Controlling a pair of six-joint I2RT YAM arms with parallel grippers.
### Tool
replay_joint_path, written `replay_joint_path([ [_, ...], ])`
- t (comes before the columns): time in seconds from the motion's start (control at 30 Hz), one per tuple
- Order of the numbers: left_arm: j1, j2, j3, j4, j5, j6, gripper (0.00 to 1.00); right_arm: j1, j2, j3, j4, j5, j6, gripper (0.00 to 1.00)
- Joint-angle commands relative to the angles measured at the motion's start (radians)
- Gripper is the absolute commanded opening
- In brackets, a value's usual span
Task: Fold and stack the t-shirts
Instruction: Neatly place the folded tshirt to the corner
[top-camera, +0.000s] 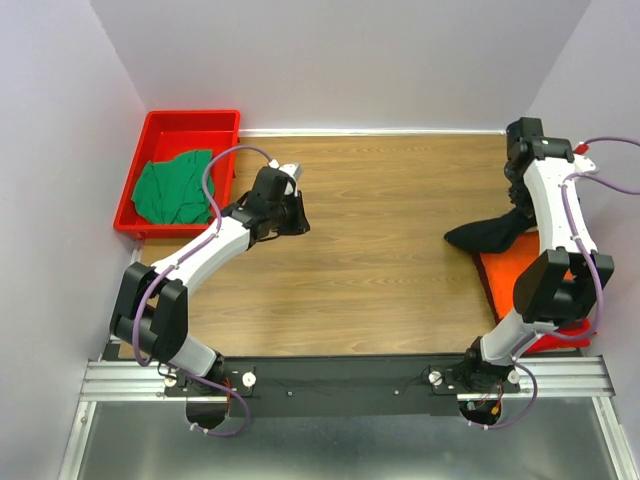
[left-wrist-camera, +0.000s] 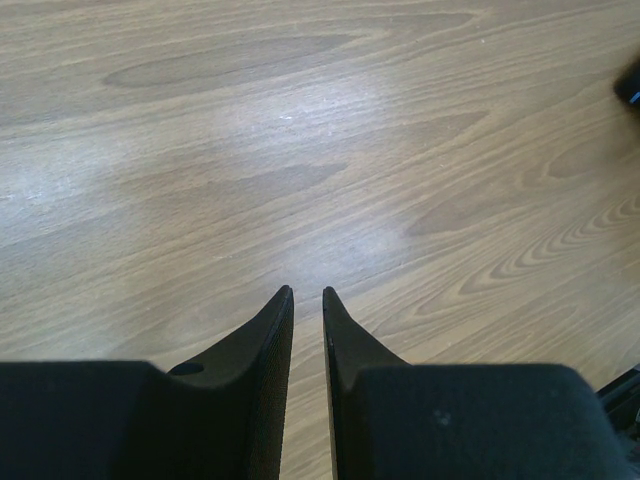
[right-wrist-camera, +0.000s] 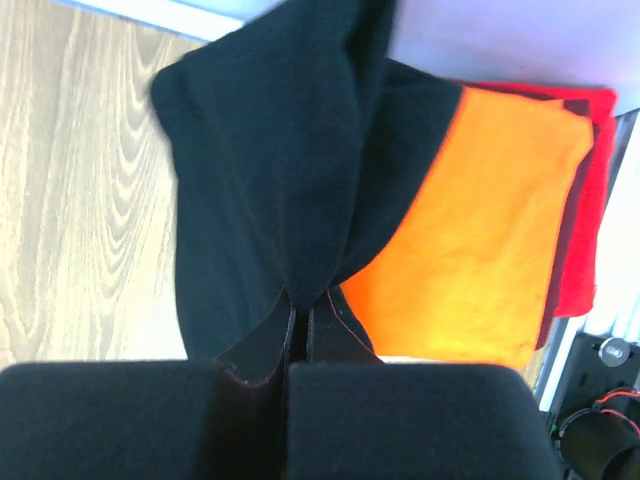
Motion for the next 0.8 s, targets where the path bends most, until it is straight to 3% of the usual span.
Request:
replay_joint_path([
  [0.0, 0.003, -0.020, -0.019, 0.018, 0.045, 0.022, 0.25, -0.026, -0.054, -0.003, -0.026, 0.050, -0.040, 0.00],
  [0.77, 0.003, -0.018, -0.038, 0.048, 0.103, 0.023, 0.25, -0.071, -0.120, 0.183, -0.039, 0.064, -0.152, 0.01],
])
